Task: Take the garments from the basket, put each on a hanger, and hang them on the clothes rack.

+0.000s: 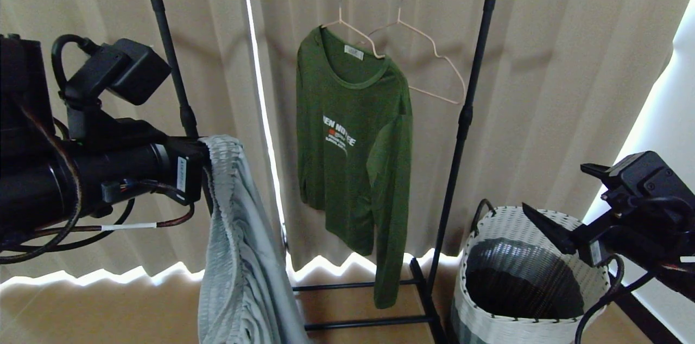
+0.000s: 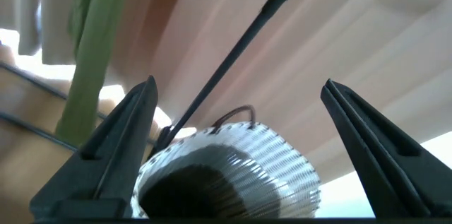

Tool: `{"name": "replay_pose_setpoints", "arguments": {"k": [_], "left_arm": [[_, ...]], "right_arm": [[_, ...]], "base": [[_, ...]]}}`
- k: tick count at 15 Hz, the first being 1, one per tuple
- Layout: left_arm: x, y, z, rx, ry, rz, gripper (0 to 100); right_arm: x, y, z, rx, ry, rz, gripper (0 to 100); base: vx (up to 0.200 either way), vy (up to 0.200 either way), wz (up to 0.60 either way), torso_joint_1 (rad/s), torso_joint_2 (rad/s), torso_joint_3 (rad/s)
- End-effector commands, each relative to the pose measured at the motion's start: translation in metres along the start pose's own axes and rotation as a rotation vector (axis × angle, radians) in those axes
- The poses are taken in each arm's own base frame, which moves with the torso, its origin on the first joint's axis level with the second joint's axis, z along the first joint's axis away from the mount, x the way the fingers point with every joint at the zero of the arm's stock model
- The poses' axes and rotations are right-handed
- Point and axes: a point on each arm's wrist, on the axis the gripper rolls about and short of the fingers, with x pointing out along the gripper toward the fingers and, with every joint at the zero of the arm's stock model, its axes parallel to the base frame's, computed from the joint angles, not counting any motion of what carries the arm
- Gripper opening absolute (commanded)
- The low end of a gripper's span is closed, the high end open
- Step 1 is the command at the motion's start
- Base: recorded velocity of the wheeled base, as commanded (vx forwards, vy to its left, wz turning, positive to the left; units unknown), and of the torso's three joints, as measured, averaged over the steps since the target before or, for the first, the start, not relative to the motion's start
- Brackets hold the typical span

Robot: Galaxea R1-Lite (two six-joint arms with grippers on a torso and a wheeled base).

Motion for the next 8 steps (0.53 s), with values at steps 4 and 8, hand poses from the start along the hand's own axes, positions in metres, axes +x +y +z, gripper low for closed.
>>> {"name": "replay_pose_setpoints", "arguments": {"k": [4,8], "left_arm": [[0.000,0.000,-0.005,0.003,0.016,0.001,0],[-0.005,0.004,-0.009,0.038,0.020,0.021,0]], "right_arm": [[0.002,0.000,0.001,0.001,0.001,0.002,100],[0.014,-0.001,0.005,0.005,0.000,0.003,100]], "base": [[0.000,0.000,0.00,0.176,-0.47,-0.280],[0.000,0.000,0.00,0.188,-0.47,-0.285]]}}
